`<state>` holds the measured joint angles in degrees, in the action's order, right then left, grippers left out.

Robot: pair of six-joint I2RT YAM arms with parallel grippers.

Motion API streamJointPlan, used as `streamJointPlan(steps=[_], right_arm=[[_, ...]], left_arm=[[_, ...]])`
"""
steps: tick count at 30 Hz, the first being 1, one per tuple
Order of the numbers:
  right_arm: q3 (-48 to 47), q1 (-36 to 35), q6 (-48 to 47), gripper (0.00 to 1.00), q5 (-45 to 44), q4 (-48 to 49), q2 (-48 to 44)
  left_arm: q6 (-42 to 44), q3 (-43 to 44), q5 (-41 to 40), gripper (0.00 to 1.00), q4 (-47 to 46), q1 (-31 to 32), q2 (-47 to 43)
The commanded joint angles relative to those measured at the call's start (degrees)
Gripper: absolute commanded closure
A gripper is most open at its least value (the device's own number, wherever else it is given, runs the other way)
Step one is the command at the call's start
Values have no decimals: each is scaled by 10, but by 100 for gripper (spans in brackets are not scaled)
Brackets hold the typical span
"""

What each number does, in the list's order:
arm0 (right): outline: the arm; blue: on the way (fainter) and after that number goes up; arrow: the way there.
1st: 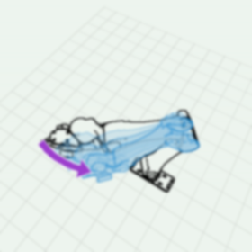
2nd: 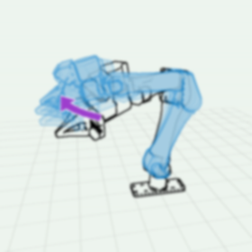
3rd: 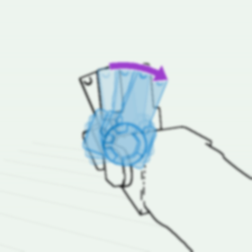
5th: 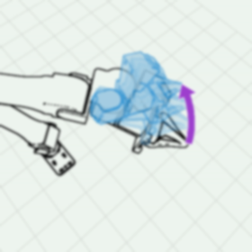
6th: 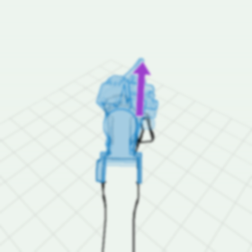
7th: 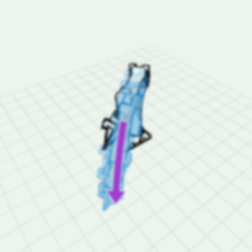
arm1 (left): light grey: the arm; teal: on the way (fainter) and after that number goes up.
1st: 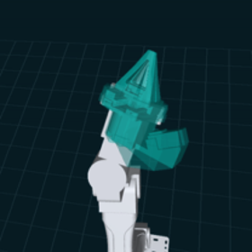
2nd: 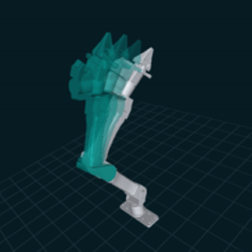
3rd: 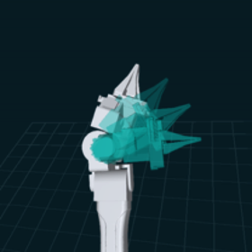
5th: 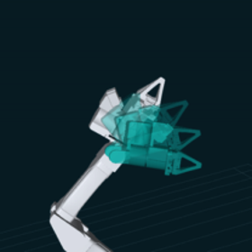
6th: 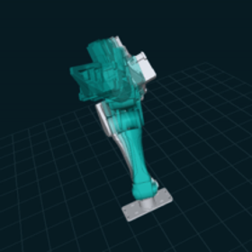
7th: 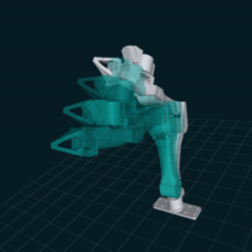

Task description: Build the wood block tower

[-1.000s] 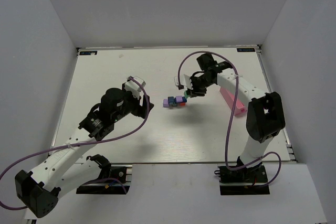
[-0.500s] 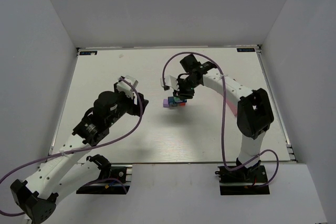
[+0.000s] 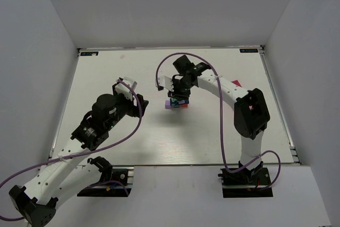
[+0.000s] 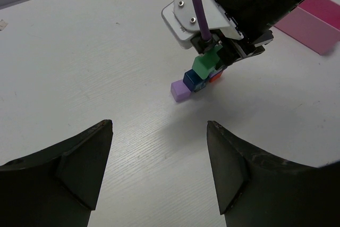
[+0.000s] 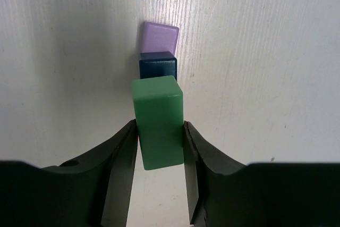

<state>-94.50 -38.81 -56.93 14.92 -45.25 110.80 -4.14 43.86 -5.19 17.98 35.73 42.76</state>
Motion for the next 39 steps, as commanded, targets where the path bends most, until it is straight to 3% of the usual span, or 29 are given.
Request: streamJointPlan(steps=[1, 15, 39], right_arm=[[-27, -10, 28, 81, -24, -2, 7], [-34, -26, 55, 78, -74, 9, 23], [-27, -30, 58, 64, -80, 17, 26]], left_arm=[[-6, -4, 0, 18, 0, -3, -4], [-6, -4, 0, 18, 0, -3, -4], [-6, -4, 0, 18, 0, -3, -4]])
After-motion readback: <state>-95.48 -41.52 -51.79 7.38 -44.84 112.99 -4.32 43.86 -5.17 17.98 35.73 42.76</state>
